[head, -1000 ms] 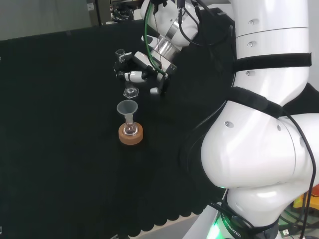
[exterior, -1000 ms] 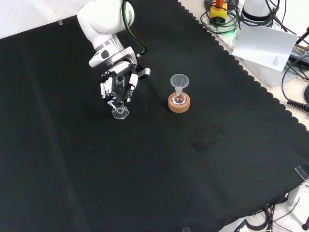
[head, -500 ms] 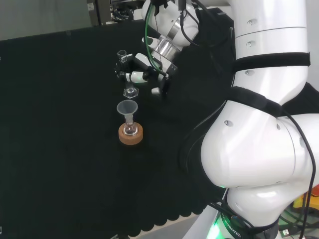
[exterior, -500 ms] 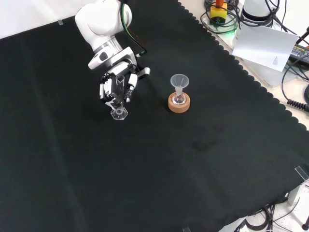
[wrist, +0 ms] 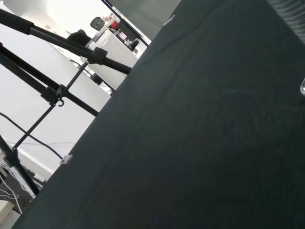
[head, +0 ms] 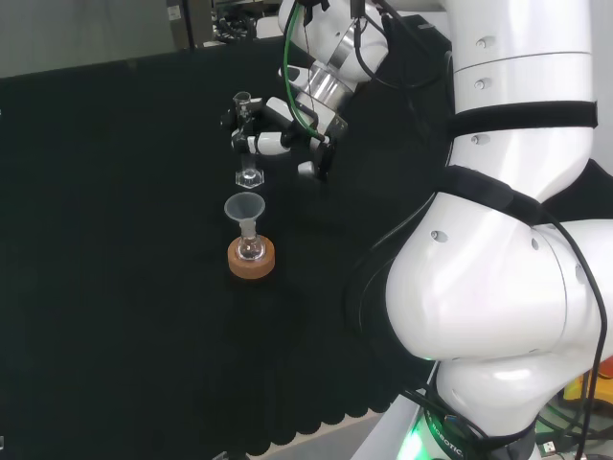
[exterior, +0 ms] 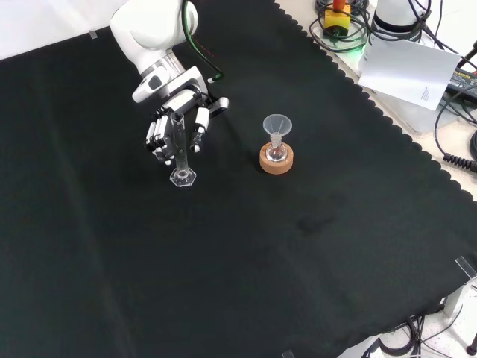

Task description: Put the graduated cylinder back on the table.

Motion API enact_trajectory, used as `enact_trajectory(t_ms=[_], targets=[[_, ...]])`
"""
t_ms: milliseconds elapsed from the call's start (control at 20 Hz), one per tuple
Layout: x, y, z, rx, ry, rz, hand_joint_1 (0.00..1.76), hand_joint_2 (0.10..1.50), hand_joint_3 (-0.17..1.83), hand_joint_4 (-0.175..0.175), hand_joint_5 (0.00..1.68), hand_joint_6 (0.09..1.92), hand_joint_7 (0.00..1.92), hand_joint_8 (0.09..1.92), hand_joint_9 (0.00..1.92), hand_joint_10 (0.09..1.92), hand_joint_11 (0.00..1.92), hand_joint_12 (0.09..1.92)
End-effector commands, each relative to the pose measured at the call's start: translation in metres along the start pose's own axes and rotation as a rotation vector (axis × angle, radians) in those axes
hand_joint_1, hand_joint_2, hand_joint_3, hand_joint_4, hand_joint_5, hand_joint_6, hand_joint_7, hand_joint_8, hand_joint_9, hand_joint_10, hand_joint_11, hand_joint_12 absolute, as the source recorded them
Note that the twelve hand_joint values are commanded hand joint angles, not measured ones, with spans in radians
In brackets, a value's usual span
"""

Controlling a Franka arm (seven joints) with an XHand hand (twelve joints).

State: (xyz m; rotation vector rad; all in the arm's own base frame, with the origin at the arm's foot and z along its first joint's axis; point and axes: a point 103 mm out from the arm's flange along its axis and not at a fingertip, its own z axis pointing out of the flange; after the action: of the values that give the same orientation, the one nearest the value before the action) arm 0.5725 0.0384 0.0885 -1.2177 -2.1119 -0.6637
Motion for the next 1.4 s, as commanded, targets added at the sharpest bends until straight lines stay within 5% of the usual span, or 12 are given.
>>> enact_trajectory(t_ms=[50,550,800,1400], targets=[[0.001,-0.002,-0.009,-0.01,-0.028,0.029,0.91,1.05,-0.17,-0.057,0.46,0.57,0.44,0.61,0.87,0.09,0.43,1.28],[0.005,-0.012,-0.053,-0.02,-0.129,0.114,0.86,1.01,-0.17,-0.065,0.3,0.17,0.08,0.63,0.57,0.09,0.18,1.36],[0.016,-0.033,-0.085,-0.037,-0.211,0.14,0.85,1.0,-0.17,-0.065,0.28,0.11,0.03,0.63,0.53,0.09,0.14,1.37],[0.094,-0.105,-0.15,-0.102,-0.368,0.2,0.83,1.01,-0.17,-0.066,0.29,0.09,0.02,0.63,0.52,0.09,0.13,1.38]])
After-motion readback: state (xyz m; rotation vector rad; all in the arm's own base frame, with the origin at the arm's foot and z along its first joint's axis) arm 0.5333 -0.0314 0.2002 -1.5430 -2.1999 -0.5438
